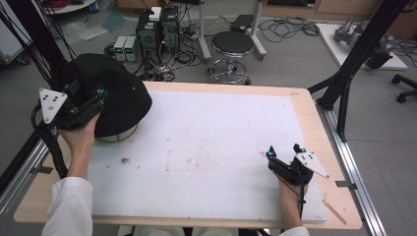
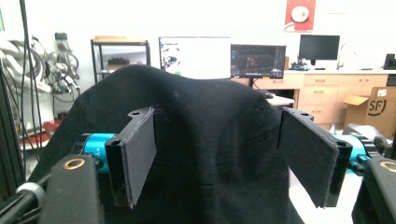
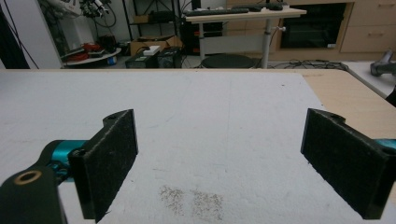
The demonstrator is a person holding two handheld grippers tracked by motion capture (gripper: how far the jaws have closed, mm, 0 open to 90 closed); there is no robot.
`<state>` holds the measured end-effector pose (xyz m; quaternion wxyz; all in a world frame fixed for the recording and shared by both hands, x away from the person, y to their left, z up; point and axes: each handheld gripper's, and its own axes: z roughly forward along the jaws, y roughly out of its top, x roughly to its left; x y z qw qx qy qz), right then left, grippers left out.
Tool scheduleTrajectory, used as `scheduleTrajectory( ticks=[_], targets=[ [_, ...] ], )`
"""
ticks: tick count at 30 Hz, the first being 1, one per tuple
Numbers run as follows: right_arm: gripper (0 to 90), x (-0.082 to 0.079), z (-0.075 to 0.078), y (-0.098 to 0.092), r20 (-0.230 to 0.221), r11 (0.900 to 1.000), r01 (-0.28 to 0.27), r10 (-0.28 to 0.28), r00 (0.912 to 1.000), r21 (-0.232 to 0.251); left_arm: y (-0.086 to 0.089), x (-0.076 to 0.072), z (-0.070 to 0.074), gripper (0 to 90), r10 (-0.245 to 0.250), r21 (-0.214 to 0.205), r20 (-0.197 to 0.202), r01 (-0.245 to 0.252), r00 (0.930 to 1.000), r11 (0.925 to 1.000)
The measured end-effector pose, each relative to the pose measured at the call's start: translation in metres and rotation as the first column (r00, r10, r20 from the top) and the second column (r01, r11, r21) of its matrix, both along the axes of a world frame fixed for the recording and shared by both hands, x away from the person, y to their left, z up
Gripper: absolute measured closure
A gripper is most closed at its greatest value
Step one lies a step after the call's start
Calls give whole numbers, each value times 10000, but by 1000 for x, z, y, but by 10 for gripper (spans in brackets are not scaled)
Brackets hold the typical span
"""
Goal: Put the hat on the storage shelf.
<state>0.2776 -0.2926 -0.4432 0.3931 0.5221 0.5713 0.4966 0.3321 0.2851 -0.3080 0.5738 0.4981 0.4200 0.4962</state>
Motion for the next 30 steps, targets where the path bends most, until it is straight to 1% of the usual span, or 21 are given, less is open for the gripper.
scheduleTrajectory(
  ticks=[2,3,6,10,13,15,16,18,23,28,30],
  targets=[
    [102,0,0,0,19,10000,5,-5,10000,-26,-1,-6,-2,284,-17,-5,98,17,10000,10000],
    [102,0,0,0,19,10000,5,-5,10000,-26,-1,-6,-2,284,-17,-5,98,17,10000,10000],
    [102,-1,0,0,-37,10000,37,-37,10000,54,-3,-13,-10,277,-67,69,53,67,10000,10000],
    [102,0,0,-1,3,10000,47,-47,10000,44,-5,-21,-15,271,-65,233,130,62,9999,9997],
    [102,-1,0,0,-27,10000,9,-9,10000,41,-6,-23,-16,271,-61,219,176,57,9998,9997],
    [102,0,0,0,20,10000,-1,1,10000,17,-7,-24,-18,271,-82,272,116,79,9999,9996],
    [102,0,0,0,-18,10000,-25,25,10000,47,-7,-25,-21,271,-79,373,100,75,9999,9993],
    [102,0,0,0,-36,10000,-29,29,10000,33,-8,-26,-25,270,-88,449,63,85,9999,9990],
    [101,0,0,0,-77,10000,-35,35,10000,73,-8,-29,-31,268,-57,419,60,55,10000,9991],
    [102,0,0,-1,-38,10000,-9,9,10000,28,-6,-34,-41,268,30,374,1,-30,10000,9993],
    [101,0,0,0,-52,10000,22,-22,10000,94,-4,-36,-43,264,70,336,-14,-69,10000,9994]
  ],
)
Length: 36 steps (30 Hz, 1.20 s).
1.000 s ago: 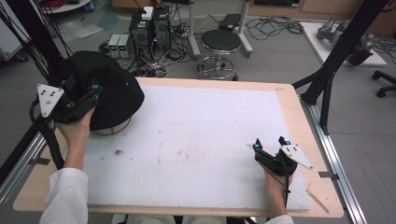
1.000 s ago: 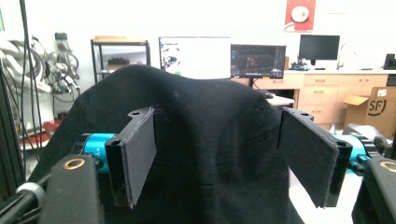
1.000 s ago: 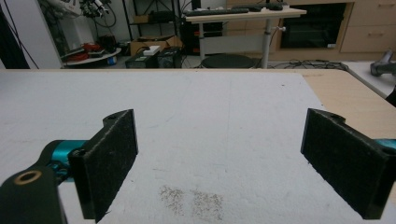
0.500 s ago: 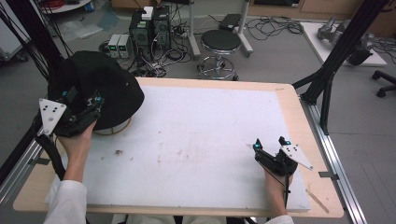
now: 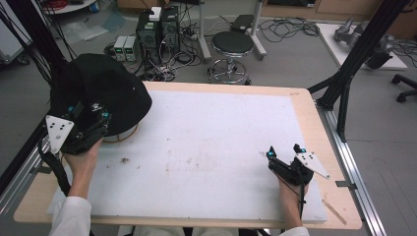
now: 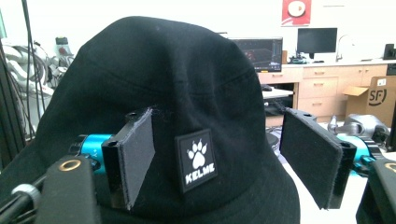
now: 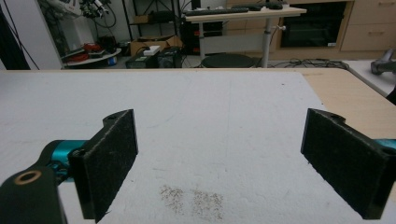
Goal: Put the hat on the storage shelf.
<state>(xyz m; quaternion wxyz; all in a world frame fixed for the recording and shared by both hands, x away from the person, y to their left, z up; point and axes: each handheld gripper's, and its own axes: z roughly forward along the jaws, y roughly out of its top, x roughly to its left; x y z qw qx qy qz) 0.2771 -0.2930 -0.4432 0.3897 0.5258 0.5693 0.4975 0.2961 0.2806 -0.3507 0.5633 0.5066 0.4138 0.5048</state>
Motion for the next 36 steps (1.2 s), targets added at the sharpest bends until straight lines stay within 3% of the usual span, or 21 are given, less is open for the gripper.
scheduleTrajectory(
  ticks=[4,13,24,31,36],
  targets=[
    [101,1,0,0,32,10000,-40,40,10000,-25,1,-4,-5,256,120,-184,-98,-122,9999,9998],
    [102,1,0,-1,42,9999,-53,53,10000,126,-2,-12,-19,248,144,-113,-276,-148,9995,9998],
    [101,1,0,-1,1,10000,-28,28,10000,84,8,-17,-37,233,47,-108,-780,-55,9969,9999],
    [101,1,-1,0,-21,10000,-32,32,10000,54,18,-24,-54,229,134,-488,-1196,-194,9927,9986],
    [102,2,-1,0,-48,10000,-54,55,10000,37,17,-27,-60,229,133,-387,-1267,-183,9919,9991]
  ],
)
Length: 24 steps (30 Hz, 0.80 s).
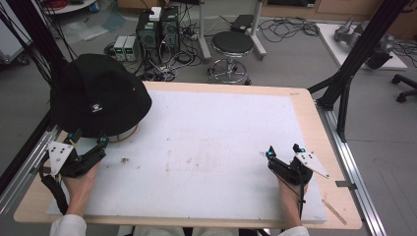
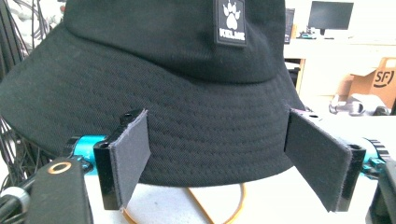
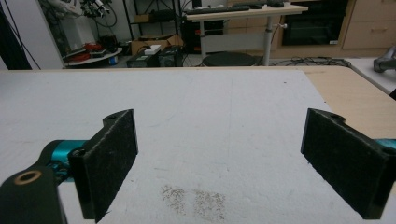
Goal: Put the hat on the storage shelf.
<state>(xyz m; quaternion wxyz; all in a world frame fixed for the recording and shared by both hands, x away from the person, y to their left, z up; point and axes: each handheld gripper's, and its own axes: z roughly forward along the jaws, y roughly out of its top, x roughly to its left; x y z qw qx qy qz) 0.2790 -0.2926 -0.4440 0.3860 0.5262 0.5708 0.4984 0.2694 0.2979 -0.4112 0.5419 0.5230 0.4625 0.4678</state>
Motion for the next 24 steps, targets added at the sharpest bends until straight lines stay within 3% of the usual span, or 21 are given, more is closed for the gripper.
scheduleTrajectory(
  ticks=[24],
  targets=[
    [101,-1,0,0,21,10000,-15,15,10000,46,3,-10,-14,229,46,-98,-143,-47,9999,9999]
  ],
)
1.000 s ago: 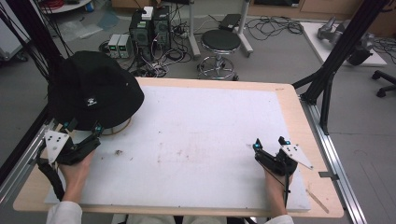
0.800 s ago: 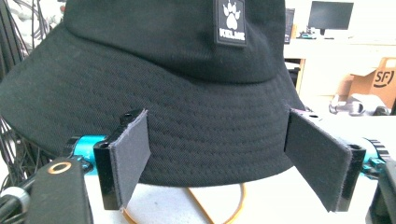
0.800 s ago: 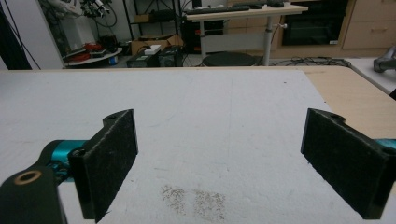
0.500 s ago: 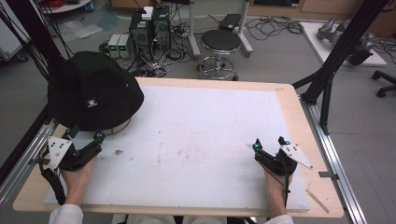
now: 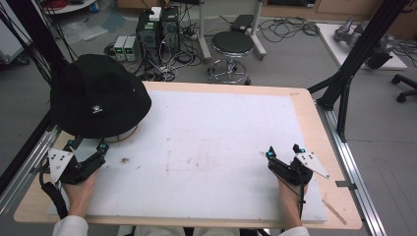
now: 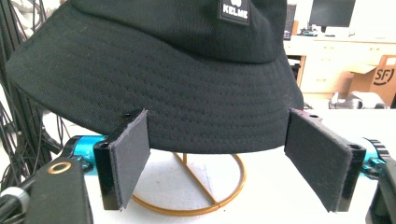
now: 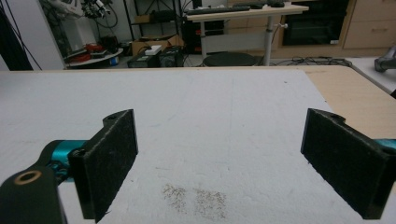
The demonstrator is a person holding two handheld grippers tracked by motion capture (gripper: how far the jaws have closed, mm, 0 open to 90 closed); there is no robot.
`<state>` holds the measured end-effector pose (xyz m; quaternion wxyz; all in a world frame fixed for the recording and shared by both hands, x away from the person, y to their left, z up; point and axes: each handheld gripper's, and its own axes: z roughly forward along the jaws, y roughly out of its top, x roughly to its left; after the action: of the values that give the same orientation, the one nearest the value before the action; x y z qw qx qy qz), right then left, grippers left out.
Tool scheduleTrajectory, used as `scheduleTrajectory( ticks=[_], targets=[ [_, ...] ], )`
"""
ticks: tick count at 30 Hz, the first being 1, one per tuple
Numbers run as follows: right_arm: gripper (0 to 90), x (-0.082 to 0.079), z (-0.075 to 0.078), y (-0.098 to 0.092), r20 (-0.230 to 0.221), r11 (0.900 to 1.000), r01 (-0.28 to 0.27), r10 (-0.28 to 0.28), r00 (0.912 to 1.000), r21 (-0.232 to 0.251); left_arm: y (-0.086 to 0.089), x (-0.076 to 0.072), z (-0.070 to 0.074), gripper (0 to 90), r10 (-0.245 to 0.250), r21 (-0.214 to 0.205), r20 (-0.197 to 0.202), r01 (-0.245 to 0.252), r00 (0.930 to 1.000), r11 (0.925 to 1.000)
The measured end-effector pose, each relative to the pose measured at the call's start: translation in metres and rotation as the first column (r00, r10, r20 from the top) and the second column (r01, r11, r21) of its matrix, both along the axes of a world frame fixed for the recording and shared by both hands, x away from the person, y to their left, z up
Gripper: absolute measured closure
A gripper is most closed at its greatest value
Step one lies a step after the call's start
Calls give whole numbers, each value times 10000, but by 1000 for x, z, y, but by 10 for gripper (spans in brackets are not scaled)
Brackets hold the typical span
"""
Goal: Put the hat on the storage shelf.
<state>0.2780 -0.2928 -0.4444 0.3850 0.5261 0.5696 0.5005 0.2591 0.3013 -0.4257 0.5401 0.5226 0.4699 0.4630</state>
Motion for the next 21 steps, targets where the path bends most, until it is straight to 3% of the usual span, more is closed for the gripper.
scheduleTrajectory(
  ticks=[21],
  targets=[
    [101,0,0,-1,10,9999,-80,80,10000,74,2,-4,-1,229,54,-47,15,-53,10000,10000]
  ],
)
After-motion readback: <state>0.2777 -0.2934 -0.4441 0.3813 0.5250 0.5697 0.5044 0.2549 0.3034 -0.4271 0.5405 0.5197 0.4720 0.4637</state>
